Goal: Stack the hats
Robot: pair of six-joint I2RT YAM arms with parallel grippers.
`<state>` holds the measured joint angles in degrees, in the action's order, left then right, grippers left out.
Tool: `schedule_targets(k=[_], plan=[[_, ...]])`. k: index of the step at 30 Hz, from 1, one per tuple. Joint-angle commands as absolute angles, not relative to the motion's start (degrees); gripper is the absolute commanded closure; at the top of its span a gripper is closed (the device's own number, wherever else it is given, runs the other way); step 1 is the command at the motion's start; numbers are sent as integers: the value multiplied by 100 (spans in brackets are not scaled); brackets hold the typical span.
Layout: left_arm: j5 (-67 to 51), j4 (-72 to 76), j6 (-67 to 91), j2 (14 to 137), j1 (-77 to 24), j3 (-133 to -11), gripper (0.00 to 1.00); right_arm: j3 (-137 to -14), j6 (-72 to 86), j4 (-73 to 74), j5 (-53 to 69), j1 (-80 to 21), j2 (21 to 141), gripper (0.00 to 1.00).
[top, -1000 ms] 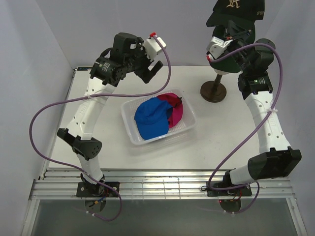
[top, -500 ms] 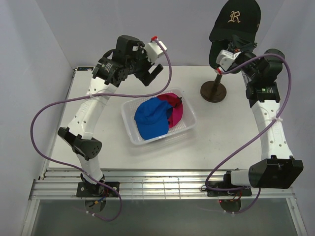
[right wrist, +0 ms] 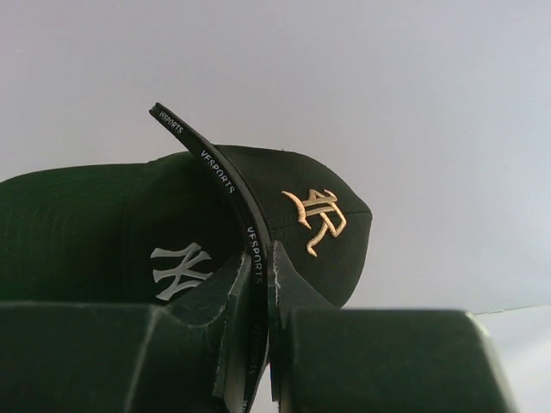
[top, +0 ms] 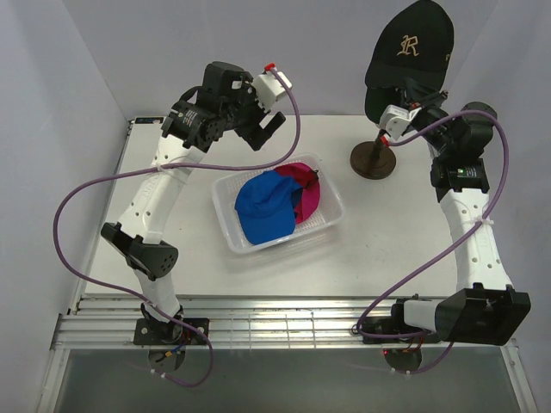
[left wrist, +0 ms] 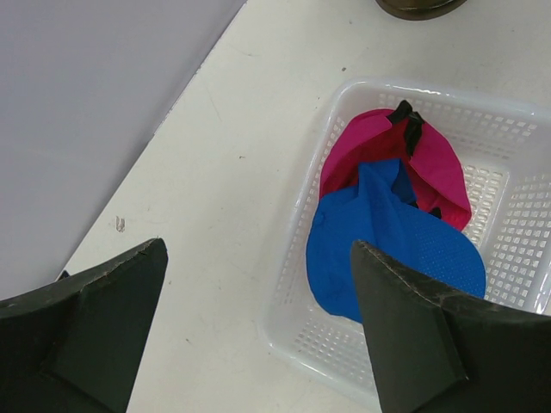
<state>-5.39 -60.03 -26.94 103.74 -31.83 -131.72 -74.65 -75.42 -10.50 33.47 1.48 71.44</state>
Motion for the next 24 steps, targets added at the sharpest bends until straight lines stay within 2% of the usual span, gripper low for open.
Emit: schedule_targets(k=[1, 6, 9, 10, 12, 13, 24], plan=[[-536, -6021, -2698, 10283, -3190, -13201, 2, -7506, -7400, -1143, 3472, 158, 7031, 92], [-562, -6021, -2689, 10292, -3182, -13245, 2, -7462, -7234, -1292, 3349, 158, 7014, 92], [-563, -6029, -2698, 10283, -3182, -13254, 2, -7427, -7251, -1398, 3165, 158, 6979, 79], [-554, -6021, -2707, 10283, -3182, -13245, 2, -7401, -7303, -1389, 3103, 158, 6961, 67], [-545, -6029, -2716, 10283, -3182, -13263, 2, -7383, -7347, -1328, 3076, 158, 6908, 59], [-536, -6029, -2725, 10283, -3182, -13280, 2, -7357, -7365, -1318, 3041, 158, 6891, 52], [-510, -6012, -2777, 10239, -3182, -13263, 2, -7453, -7357, -1038, 3102, 158, 6768, 35]])
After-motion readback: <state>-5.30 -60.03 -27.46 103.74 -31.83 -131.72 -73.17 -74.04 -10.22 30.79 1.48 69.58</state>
